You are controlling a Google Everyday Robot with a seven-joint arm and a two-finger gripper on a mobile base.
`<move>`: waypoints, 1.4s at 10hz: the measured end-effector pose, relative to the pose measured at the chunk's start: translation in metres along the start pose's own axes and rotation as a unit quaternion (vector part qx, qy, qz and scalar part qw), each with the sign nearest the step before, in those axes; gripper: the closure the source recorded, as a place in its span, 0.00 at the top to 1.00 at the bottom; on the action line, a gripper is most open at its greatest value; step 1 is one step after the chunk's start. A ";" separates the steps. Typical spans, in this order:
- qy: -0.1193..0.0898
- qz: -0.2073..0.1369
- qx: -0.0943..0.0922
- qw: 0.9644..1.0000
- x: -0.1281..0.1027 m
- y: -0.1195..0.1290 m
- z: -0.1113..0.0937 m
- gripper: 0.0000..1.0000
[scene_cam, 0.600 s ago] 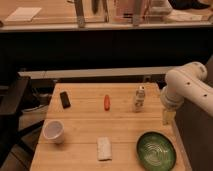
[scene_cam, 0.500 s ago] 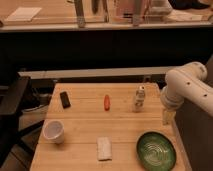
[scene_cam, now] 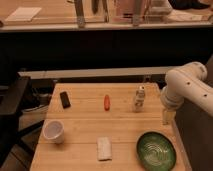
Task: Knock the bottle over
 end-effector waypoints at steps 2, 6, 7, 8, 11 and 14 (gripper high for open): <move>0.000 0.000 0.000 1.000 0.000 0.000 0.000 0.80; 0.000 0.000 0.000 1.000 0.000 0.000 0.000 0.80; 0.000 0.000 0.000 1.000 0.000 0.000 0.000 0.80; 0.000 0.000 0.000 1.000 0.000 0.000 0.000 0.80; 0.000 0.000 0.000 1.000 0.000 0.000 0.000 0.80; -0.002 0.007 0.009 1.000 0.001 -0.017 0.004 0.80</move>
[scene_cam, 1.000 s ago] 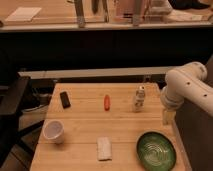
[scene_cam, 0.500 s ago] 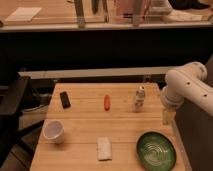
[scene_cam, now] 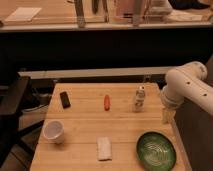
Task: Knock the bottle over
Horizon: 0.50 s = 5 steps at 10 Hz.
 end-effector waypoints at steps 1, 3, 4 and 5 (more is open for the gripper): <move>-0.001 0.001 0.003 1.000 -0.001 -0.010 0.003 0.80; -0.001 0.005 0.009 1.000 -0.002 -0.025 0.007 0.80; -0.001 0.006 0.011 1.000 -0.001 -0.025 0.007 0.80; -0.003 0.007 0.012 1.000 -0.001 -0.026 0.008 0.80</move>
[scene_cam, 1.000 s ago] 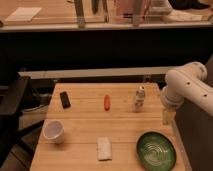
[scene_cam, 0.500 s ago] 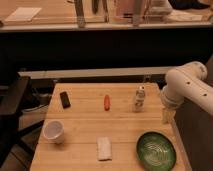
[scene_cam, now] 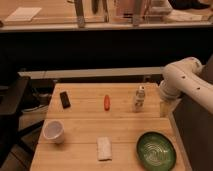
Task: Knock the bottle over
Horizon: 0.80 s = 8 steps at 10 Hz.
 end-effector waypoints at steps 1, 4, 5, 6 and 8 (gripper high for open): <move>-0.002 0.003 0.004 1.000 0.001 -0.004 0.003 0.80; -0.007 0.002 0.011 1.000 -0.003 -0.014 0.007 0.80; -0.008 0.003 0.014 1.000 -0.002 -0.016 0.009 0.80; -0.010 0.005 0.016 1.000 -0.002 -0.019 0.010 0.80; -0.014 0.005 0.021 1.000 -0.005 -0.024 0.013 0.80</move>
